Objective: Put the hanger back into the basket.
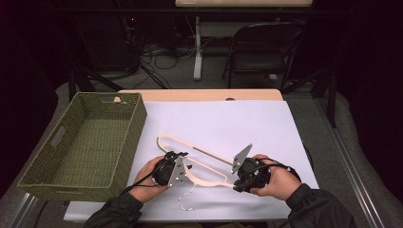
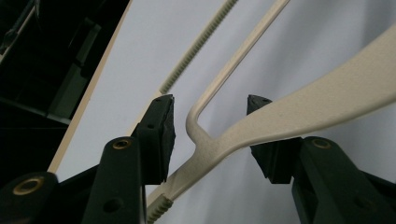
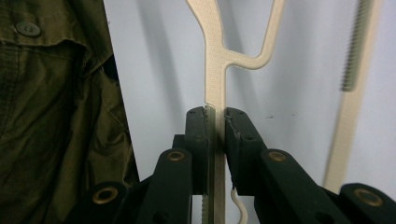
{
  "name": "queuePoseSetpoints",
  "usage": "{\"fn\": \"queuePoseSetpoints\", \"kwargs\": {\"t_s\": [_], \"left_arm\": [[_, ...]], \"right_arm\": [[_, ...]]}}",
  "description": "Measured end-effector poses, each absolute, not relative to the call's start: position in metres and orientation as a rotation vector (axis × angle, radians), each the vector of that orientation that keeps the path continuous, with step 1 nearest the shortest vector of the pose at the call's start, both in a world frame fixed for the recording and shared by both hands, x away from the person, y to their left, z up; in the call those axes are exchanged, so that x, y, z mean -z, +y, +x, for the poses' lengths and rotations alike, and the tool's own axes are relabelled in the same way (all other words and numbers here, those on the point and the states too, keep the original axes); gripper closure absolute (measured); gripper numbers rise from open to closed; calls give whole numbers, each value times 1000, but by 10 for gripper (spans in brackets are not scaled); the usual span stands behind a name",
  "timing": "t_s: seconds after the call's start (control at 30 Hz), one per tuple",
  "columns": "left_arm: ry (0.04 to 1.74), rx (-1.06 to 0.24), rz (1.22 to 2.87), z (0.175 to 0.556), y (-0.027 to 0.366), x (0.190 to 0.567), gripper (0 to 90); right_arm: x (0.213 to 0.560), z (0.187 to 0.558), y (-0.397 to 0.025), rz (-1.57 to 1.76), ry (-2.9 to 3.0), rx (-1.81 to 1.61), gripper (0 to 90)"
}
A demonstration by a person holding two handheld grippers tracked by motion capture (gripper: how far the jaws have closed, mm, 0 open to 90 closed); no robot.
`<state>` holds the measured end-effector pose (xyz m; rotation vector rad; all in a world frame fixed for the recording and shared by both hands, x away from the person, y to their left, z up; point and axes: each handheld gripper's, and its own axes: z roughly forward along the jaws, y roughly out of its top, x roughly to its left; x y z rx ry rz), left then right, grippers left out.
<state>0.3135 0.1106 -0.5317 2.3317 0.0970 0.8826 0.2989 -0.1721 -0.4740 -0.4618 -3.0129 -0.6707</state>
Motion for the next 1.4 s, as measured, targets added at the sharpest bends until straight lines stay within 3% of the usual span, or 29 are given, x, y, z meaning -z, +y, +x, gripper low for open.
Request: {"fn": "queuePoseSetpoints", "kwargs": {"t_s": [0.1, 0.23, 0.73, 0.77, 1.07, 1.2, 1.4], "left_arm": [[83, -905, 2332, 313, 110, 531, 578], [96, -896, 2320, 315, 112, 528, 694], [66, -867, 2376, 323, 105, 522, 737], [46, -872, 2389, 324, 103, 523, 750], [4, -915, 2420, 329, 99, 515, 801], [55, -886, 2387, 332, 100, 502, 862], [138, -910, 2362, 339, 97, 483, 869]], "right_arm": [[470, 300, -174, -447, -3034, 662, 843], [471, 300, -176, -473, -3030, 706, 843], [472, 304, -184, -536, -3048, 763, 834], [472, 304, -187, -564, -3059, 799, 772], [460, 301, -208, -673, -3092, 935, 708], [452, 297, -225, -779, -3089, 1037, 669], [456, 287, -239, -859, -3099, 1115, 595]]}}
